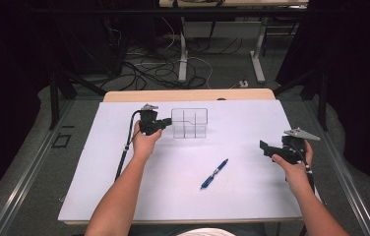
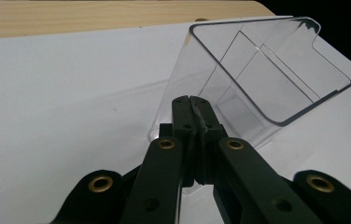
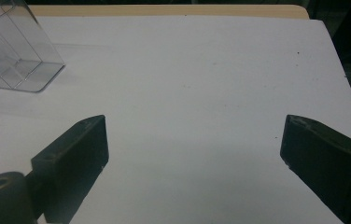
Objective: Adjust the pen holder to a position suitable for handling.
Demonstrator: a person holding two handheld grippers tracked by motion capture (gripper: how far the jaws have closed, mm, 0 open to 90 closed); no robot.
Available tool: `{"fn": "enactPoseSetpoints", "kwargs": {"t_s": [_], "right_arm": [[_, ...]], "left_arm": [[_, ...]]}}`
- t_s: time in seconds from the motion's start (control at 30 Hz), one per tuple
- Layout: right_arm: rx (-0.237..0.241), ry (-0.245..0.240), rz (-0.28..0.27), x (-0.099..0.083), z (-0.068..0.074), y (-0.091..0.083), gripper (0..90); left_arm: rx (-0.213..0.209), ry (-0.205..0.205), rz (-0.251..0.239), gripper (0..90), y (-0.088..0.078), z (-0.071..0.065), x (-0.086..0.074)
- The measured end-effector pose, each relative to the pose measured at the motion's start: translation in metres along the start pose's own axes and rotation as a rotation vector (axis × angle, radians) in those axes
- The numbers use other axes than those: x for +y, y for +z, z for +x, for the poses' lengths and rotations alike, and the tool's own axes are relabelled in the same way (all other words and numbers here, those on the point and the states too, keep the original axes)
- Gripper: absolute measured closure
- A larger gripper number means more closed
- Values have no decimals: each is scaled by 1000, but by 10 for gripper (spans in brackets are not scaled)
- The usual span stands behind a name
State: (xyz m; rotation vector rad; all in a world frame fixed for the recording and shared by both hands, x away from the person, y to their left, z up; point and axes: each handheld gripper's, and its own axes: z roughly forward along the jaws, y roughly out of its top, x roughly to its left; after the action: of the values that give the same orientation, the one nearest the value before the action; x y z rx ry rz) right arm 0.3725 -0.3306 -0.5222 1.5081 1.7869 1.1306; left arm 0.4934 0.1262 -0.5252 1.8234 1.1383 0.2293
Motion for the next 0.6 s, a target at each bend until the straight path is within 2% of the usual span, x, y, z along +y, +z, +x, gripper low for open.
{"fn": "enactPoseSetpoints", "kwargs": {"t_s": [0.17, 0.27, 0.43, 0.6], "right_arm": [[2, 0, -3, 0, 0, 0, 75], [5, 3, -2, 0, 0, 0, 75], [3, 4, -9, 0, 0, 0, 75], [9, 16, -15, 1, 2, 0, 75]], "left_arm": [[0, 0, 6, 900, 0, 0, -1], [14, 10, 12, 871, -2, 0, -1], [27, -2, -2, 824, -10, 2, -2], [25, -12, -20, 721, -19, 2, -3]]}}
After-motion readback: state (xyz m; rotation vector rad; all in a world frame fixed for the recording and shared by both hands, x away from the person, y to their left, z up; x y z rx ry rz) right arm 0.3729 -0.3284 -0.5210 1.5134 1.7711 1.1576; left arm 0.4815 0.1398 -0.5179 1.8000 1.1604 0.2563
